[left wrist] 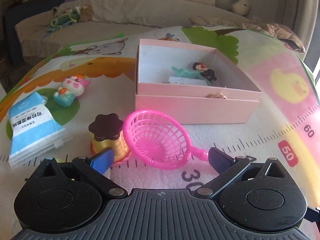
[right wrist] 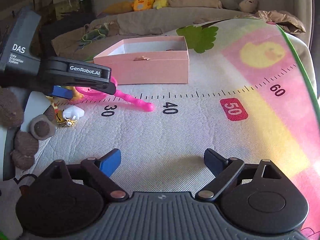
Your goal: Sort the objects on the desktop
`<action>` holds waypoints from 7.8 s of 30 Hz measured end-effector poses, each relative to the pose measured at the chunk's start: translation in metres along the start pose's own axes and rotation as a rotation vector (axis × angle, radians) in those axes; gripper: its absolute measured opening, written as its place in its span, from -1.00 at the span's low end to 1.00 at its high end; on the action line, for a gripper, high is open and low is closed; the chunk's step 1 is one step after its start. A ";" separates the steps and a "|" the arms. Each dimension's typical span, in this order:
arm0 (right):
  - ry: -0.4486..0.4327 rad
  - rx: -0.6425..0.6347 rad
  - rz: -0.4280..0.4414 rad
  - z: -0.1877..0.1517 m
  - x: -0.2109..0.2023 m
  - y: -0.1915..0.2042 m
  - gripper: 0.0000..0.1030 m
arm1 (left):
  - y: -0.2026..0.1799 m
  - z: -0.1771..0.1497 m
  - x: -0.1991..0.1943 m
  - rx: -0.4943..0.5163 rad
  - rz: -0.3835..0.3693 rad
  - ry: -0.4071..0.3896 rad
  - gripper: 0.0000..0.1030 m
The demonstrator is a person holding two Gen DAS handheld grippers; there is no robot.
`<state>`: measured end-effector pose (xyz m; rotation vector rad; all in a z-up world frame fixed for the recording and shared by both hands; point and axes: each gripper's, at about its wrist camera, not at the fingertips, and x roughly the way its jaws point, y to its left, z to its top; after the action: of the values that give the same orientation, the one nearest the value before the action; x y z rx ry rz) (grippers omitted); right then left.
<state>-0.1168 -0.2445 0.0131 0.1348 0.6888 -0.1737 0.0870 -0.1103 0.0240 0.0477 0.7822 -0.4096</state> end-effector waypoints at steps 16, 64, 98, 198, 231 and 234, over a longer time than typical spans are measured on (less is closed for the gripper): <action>-0.092 -0.130 0.113 0.045 -0.039 -0.021 0.89 | 0.020 -0.071 -0.072 0.251 -0.080 0.029 1.00; -0.029 -0.090 0.052 0.071 -0.019 -0.071 0.18 | -0.030 -0.027 -0.005 0.345 -0.169 0.017 1.00; 0.154 -0.198 0.444 0.072 -0.006 -0.030 0.70 | 0.018 -0.048 -0.039 0.327 -0.243 -0.014 1.00; 0.051 -0.301 0.239 0.152 0.047 0.036 0.11 | 0.101 -0.032 -0.075 0.146 0.070 -0.018 0.93; 0.200 -0.396 0.205 0.122 0.089 0.108 -0.22 | 0.072 -0.041 -0.074 0.136 0.039 0.024 0.97; 0.214 -0.397 0.174 0.109 0.071 0.079 -0.23 | 0.054 -0.036 -0.059 0.145 0.028 0.030 0.97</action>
<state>0.0209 -0.1950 0.0562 -0.1693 0.9075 0.1483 0.0460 -0.0333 0.0336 0.2008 0.7799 -0.4392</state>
